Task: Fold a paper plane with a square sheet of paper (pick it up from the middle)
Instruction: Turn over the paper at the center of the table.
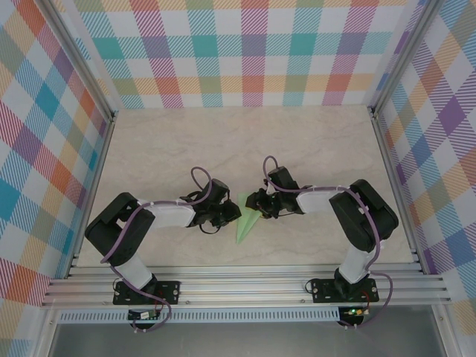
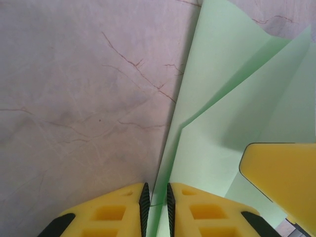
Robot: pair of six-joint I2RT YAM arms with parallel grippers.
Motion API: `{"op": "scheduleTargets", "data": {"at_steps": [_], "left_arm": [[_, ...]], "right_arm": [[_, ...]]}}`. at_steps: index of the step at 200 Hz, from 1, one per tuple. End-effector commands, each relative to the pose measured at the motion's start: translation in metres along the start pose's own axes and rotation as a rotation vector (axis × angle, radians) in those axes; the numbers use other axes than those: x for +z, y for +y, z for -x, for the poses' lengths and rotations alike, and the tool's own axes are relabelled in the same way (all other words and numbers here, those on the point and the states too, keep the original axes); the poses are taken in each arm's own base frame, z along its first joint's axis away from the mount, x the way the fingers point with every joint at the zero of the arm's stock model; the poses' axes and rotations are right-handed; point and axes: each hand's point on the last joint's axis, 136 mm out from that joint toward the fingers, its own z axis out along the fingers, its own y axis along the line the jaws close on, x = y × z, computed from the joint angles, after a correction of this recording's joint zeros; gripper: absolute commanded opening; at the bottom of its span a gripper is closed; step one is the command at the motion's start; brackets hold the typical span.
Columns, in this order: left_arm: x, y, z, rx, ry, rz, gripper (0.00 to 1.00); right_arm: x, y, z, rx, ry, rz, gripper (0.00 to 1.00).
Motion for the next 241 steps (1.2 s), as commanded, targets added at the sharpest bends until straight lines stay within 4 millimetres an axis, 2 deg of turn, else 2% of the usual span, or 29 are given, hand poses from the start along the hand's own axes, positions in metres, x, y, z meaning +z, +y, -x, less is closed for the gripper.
{"op": "scheduleTargets", "data": {"at_steps": [1,44,93,128,160,184,207,241], "left_arm": [[-0.003,0.022,0.005,-0.039,-0.026,0.062,0.2],[-0.007,0.019,0.006,-0.038,-0.033,0.054,0.2],[-0.018,0.008,0.01,-0.02,-0.059,0.015,0.23],[-0.042,0.005,0.016,0.005,-0.122,0.019,0.26],[-0.065,0.011,0.019,0.036,-0.178,0.057,0.28],[-0.075,0.009,0.02,0.037,-0.197,0.047,0.29],[-0.078,0.007,0.018,0.043,-0.189,0.034,0.29],[-0.083,0.009,0.013,0.042,-0.185,0.026,0.3]], "right_arm": [[0.005,0.014,0.004,-0.048,0.007,0.039,0.35],[0.008,0.019,0.006,-0.069,0.012,0.057,0.27],[0.001,0.025,0.006,-0.141,0.021,0.033,0.08],[-0.023,0.033,0.011,-0.248,-0.005,-0.059,0.03],[-0.054,0.025,0.02,-0.319,-0.045,-0.253,0.04],[-0.074,0.017,0.022,-0.293,-0.048,-0.383,0.05],[-0.085,0.013,0.022,-0.199,-0.056,-0.456,0.05],[-0.1,0.025,0.03,-0.11,-0.114,-0.479,0.05]]}}
